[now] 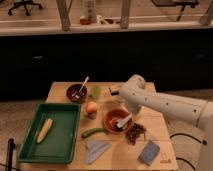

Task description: Wipe red bowl with brush

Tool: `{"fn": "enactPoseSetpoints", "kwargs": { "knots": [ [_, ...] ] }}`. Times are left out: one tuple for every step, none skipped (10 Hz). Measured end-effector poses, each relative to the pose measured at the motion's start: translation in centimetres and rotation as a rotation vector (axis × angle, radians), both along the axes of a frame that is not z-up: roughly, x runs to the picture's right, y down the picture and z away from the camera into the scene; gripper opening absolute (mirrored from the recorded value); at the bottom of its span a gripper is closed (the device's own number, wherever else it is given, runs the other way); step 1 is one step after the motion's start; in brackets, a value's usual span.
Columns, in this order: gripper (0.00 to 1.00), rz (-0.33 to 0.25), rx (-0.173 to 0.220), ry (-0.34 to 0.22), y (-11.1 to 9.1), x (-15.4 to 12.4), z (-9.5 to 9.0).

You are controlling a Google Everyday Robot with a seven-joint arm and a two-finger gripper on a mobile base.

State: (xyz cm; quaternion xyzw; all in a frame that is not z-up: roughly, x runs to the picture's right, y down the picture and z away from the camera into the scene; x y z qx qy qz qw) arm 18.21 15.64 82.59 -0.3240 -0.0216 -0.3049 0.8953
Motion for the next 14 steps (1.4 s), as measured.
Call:
{"fn": "enactPoseSetpoints", "kwargs": {
  "knots": [
    [0.00, 0.010, 0.004, 0.024, -0.5, 0.8, 0.1],
    [0.00, 0.012, 0.005, 0.037, -1.0, 1.1, 0.4],
    [0.00, 0.013, 0.011, 0.048, -2.0, 1.2, 0.9],
    [0.00, 0.005, 0.015, 0.050, -3.1, 1.0, 1.6],
    [0.00, -0.003, 0.018, 0.049, -3.7, 0.5, 2.0],
    [0.00, -0.021, 0.019, 0.037, -4.5, -1.0, 2.6],
    [0.00, -0.033, 0.021, 0.029, -4.9, -1.9, 2.9],
    [0.00, -0.055, 0.015, 0.006, -4.9, -3.2, 3.3],
    [0.00, -0.074, 0.008, -0.014, -4.4, -4.4, 3.3],
    [0.00, -0.086, 0.004, -0.029, -3.9, -5.4, 3.0],
    [0.00, -0.092, -0.003, -0.037, -2.7, -5.8, 2.2],
    [0.00, -0.094, -0.008, -0.041, -1.7, -5.6, 1.5],
    [0.00, -0.095, -0.014, -0.044, -1.0, -5.3, 1.1],
    [0.00, -0.089, -0.023, -0.036, -0.2, -3.9, 0.7]
  ]
}}
